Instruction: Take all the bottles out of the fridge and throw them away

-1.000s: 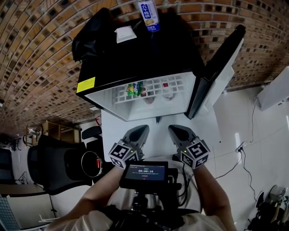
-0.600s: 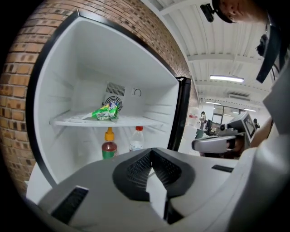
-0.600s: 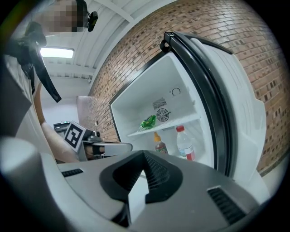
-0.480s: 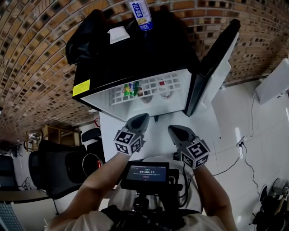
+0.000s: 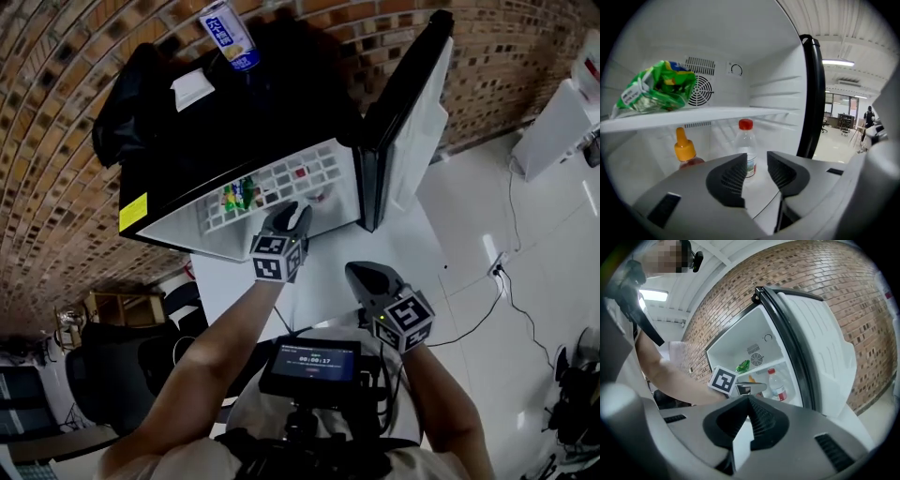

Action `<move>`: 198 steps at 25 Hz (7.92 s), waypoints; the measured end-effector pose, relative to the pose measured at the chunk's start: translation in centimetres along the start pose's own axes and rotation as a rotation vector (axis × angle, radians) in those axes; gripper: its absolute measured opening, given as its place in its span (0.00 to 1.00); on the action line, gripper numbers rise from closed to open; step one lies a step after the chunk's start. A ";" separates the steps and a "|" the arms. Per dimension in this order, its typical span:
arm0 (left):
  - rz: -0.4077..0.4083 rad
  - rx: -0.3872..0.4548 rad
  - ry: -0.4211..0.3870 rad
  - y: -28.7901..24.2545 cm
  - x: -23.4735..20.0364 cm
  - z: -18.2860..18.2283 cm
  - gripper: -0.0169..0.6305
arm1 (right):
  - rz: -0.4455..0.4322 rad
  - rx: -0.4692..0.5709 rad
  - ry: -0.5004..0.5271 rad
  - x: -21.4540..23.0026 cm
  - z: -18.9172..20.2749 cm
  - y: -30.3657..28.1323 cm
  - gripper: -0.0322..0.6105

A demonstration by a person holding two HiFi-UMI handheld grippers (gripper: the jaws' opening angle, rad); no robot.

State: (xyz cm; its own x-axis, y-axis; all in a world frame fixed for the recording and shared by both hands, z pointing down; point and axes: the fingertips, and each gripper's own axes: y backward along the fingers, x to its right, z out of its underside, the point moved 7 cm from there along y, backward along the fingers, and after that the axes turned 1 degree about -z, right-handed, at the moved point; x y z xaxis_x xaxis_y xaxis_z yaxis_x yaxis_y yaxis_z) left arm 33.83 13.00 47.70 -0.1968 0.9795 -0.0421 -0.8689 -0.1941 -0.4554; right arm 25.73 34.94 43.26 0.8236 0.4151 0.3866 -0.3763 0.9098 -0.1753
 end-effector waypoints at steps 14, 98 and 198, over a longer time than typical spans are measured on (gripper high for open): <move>-0.083 -0.071 -0.064 -7.2 -1.0 1.2 0.60 | 0.086 0.002 -0.043 2.3 0.6 2.0 0.05; -0.407 -0.001 0.286 34.1 -7.9 16.5 0.51 | -0.588 -0.329 0.131 -17.6 4.7 -19.6 0.05; -0.401 -0.076 0.381 39.1 -16.9 21.2 0.03 | -0.482 -0.476 0.142 -23.9 9.9 -22.0 0.05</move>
State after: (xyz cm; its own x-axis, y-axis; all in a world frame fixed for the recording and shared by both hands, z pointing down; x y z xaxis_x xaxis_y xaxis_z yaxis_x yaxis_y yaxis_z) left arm -6.42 -12.29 49.50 0.3327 0.9285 -0.1648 -0.8038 0.1878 -0.5645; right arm 10.12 4.94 46.81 0.9121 -0.0690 0.4041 0.2459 0.8809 -0.4044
